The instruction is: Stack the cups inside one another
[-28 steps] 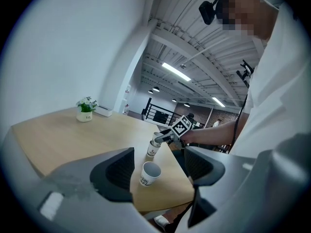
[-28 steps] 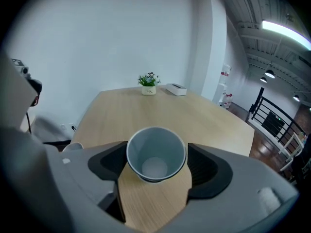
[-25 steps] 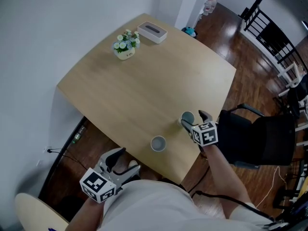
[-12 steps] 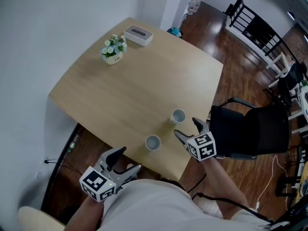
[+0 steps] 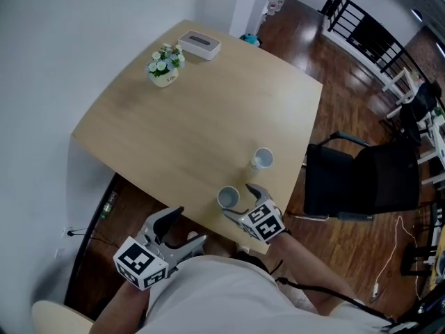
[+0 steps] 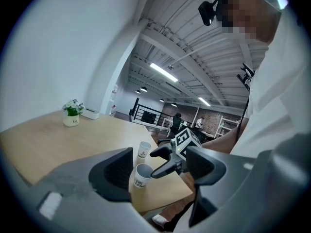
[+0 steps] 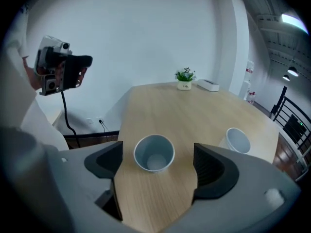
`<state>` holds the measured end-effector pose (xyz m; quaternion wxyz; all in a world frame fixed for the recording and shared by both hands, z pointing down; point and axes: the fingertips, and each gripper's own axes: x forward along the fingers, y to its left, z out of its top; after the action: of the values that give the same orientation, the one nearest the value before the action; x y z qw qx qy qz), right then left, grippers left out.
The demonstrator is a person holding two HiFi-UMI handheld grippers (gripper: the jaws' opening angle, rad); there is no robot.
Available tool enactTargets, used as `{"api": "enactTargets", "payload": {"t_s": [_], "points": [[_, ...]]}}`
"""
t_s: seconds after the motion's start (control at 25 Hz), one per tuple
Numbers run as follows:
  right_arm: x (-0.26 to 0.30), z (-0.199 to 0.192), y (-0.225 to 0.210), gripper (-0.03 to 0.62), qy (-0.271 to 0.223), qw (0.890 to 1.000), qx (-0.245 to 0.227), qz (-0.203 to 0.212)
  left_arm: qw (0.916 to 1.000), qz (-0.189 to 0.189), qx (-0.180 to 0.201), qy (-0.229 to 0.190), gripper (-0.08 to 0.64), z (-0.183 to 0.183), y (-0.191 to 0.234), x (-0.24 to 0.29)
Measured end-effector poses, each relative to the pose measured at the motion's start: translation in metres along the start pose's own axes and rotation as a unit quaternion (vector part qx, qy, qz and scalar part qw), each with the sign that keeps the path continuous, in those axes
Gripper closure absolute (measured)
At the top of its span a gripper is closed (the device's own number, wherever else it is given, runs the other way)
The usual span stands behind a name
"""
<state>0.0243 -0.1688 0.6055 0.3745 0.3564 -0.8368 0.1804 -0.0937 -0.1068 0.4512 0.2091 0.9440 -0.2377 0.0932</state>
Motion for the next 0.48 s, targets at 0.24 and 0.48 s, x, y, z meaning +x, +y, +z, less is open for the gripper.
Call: {"api": "enactTargets", "payload": {"t_s": [0.24,0.48], "points": [[0.041,-0.014,0.004,0.141,0.033,0.999,0.004,-0.012,0.9998,0.017,-0.007,0.005,0.198,-0.011,0.01,-0.024],[0.029,-0.007,-0.003,0.225,0.02,1.0,0.009,-0.021,0.9998,0.017,-0.009,0.001,0.198,-0.007,0.015,-0.028]]}}
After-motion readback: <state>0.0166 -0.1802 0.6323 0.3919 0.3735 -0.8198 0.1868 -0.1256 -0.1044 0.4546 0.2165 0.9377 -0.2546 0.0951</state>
